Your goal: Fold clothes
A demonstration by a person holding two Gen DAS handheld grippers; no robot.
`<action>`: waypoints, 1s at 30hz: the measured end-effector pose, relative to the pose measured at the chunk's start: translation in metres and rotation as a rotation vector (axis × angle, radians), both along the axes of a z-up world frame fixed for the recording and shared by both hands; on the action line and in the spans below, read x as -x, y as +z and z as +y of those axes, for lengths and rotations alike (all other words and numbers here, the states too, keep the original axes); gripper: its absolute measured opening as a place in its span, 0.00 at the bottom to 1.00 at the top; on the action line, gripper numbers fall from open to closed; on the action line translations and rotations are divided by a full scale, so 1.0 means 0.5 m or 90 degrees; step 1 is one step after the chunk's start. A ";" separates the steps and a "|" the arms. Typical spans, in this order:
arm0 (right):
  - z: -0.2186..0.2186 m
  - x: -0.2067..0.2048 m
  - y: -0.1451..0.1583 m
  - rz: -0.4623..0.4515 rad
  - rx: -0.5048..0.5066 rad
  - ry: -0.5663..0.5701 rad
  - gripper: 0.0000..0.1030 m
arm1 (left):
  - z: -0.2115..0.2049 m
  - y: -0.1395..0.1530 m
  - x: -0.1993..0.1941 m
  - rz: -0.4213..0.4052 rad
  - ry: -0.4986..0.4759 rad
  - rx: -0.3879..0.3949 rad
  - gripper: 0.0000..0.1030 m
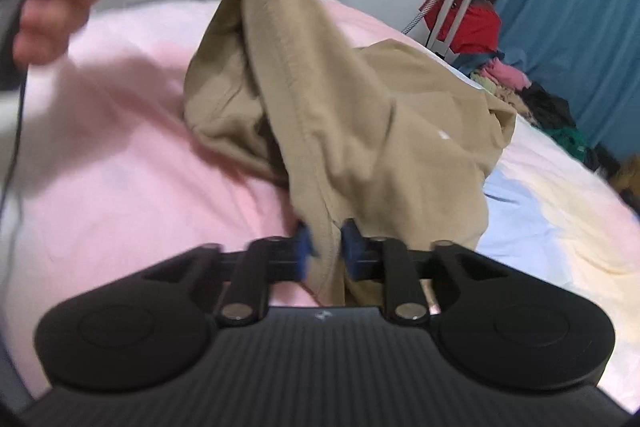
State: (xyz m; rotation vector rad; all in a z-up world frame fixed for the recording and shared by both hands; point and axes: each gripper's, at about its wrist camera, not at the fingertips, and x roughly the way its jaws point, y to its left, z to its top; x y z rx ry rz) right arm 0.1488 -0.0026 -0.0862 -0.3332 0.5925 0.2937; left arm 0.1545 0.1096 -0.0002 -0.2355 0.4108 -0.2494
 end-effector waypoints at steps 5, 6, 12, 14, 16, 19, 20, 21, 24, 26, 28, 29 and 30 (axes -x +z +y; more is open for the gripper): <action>-0.112 -0.006 0.090 -0.015 -0.163 -0.055 0.10 | -0.034 -0.010 0.001 0.019 -0.040 -0.047 0.04; -0.141 -0.006 0.103 -0.024 -0.190 -0.080 0.10 | -0.039 -0.014 0.002 0.024 -0.052 -0.053 0.04; -0.298 -0.058 0.069 0.060 -0.387 -0.223 0.10 | -0.099 -0.043 0.006 0.036 -0.143 -0.086 0.06; -0.316 -0.067 0.044 0.091 -0.424 -0.252 0.12 | -0.115 -0.048 0.014 0.022 -0.163 -0.083 0.04; -0.323 -0.075 0.028 0.116 -0.446 -0.264 0.12 | -0.115 -0.040 0.024 -0.005 -0.170 -0.059 0.03; -0.316 -0.077 0.021 0.146 -0.463 -0.246 0.13 | -0.097 -0.013 0.046 -0.069 -0.175 0.002 0.03; -0.302 -0.077 0.020 0.150 -0.445 -0.236 0.19 | -0.089 -0.001 0.055 -0.091 -0.177 0.029 0.02; -0.286 -0.076 0.019 0.153 -0.422 -0.227 0.32 | -0.080 0.010 0.063 -0.110 -0.180 0.054 0.02; -0.239 -0.075 0.017 0.163 -0.355 -0.198 0.60 | -0.062 0.038 0.091 -0.167 -0.191 0.109 0.02; -0.199 -0.075 0.014 0.169 -0.298 -0.168 0.63 | -0.055 0.051 0.107 -0.189 -0.192 0.133 0.02; -0.148 -0.071 0.009 0.163 -0.215 -0.135 0.63 | -0.049 0.057 0.123 -0.205 -0.189 0.147 0.02; -0.128 -0.066 0.009 0.144 -0.168 -0.133 0.63 | -0.046 0.060 0.131 -0.210 -0.188 0.151 0.02; -0.110 -0.060 0.009 0.122 -0.122 -0.134 0.63 | -0.043 0.061 0.136 -0.212 -0.185 0.156 0.02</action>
